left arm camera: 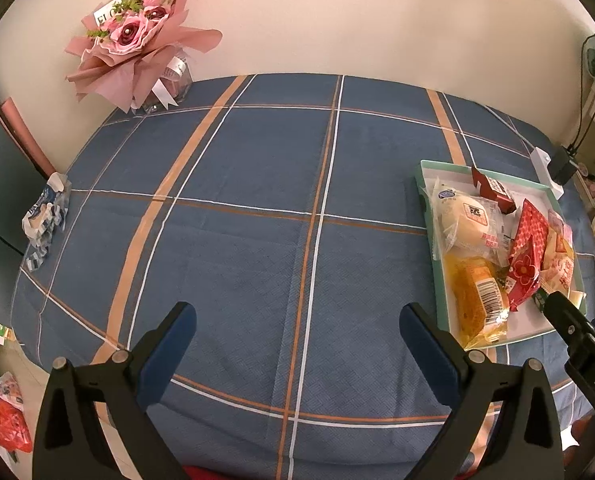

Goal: Organize snacks

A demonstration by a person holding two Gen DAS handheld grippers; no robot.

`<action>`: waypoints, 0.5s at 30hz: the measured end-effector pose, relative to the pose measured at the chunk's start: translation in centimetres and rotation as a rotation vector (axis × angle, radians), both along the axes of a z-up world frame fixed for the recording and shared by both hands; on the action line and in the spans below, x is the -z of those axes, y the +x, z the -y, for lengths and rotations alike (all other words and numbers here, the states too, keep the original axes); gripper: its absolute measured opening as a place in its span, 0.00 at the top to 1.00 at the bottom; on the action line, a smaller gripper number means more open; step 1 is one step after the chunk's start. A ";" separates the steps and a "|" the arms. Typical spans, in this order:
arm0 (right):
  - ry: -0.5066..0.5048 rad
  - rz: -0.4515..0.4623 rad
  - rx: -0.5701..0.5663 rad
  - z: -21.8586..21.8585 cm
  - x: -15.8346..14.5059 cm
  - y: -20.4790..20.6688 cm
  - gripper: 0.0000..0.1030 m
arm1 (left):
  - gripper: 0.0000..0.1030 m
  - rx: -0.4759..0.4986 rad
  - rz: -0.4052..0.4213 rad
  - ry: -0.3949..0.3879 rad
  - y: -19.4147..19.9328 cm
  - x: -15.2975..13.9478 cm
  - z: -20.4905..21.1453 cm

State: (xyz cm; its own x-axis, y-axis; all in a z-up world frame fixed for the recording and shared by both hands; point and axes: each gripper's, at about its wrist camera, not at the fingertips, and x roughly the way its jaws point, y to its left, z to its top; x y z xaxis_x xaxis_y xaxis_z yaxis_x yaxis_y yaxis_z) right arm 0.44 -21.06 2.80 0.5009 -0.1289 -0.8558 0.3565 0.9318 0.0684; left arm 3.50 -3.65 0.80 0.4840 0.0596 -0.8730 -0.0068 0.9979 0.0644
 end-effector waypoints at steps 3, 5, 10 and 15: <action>0.000 0.000 0.000 0.0 0.0 0.0 0.00 | 0.02 -0.002 -0.003 -0.001 0.1 0.0 -0.2; 0.000 0.000 0.000 0.0 0.0 0.0 0.00 | 0.02 -0.003 -0.004 -0.002 0.1 0.0 -0.2; 0.000 -0.001 0.000 0.0 0.1 0.0 0.00 | 0.02 -0.003 -0.003 -0.004 0.1 0.0 -0.3; 0.000 -0.001 0.001 0.0 0.1 0.0 0.00 | 0.02 -0.008 -0.007 -0.006 0.1 0.0 -0.3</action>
State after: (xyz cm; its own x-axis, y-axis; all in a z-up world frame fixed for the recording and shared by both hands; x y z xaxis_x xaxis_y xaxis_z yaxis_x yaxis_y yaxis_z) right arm 0.43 -21.02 2.69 0.4998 -0.1296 -0.8564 0.3573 0.9316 0.0675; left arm 3.59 -3.36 0.77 0.4777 0.0578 -0.8766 -0.0142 0.9982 0.0580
